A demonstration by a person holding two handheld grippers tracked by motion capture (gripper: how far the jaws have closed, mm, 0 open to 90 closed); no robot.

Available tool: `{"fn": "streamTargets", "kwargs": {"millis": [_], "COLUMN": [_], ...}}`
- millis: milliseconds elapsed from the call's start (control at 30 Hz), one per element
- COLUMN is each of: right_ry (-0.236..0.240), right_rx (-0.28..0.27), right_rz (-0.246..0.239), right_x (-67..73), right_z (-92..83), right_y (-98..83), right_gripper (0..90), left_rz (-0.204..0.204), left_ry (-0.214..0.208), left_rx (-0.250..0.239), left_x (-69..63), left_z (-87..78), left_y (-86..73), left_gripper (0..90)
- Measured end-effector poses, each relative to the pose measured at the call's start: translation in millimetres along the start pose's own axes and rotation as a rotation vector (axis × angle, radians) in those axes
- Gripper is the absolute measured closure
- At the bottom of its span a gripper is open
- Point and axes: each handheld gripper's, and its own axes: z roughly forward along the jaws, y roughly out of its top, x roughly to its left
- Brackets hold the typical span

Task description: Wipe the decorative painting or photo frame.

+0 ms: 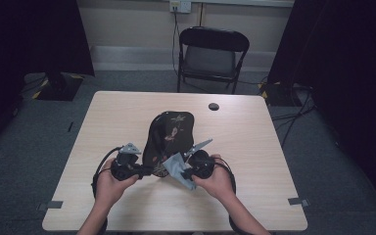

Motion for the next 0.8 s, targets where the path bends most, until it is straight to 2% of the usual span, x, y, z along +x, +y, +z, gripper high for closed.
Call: {"fn": "streamTargets", "kwargs": {"millis": [267, 400, 533, 800], "right_ry": [-0.018, -0.005, -0.012, -0.030], "right_rx": [0.060, 0.051, 0.046, -0.048], "right_rz": [0.015, 0.029, 0.004, -0.058], "right_x": [-6.4, -8.8, -7.2, 4.2], "right_z": [20.1, 20.4, 8.7, -42.2], "right_y": [-20.4, -23.2, -16.9, 19.0], "right_gripper": [82.1, 82.1, 82.1, 82.1], "left_rz": [-0.006, -0.007, -0.007, -0.008], "left_ry": [0.003, 0.003, 0.003, 0.003], "left_rx": [-0.002, -0.002, -0.001, -0.001], "left_x": [-1.0, -0.8, -0.8, -0.7], "left_z": [0.1, 0.1, 0.1, 0.1], "left_y": [-0.3, -0.2, -0.1, -0.1], "left_gripper": [78.6, 78.5, 78.6, 78.6]}}
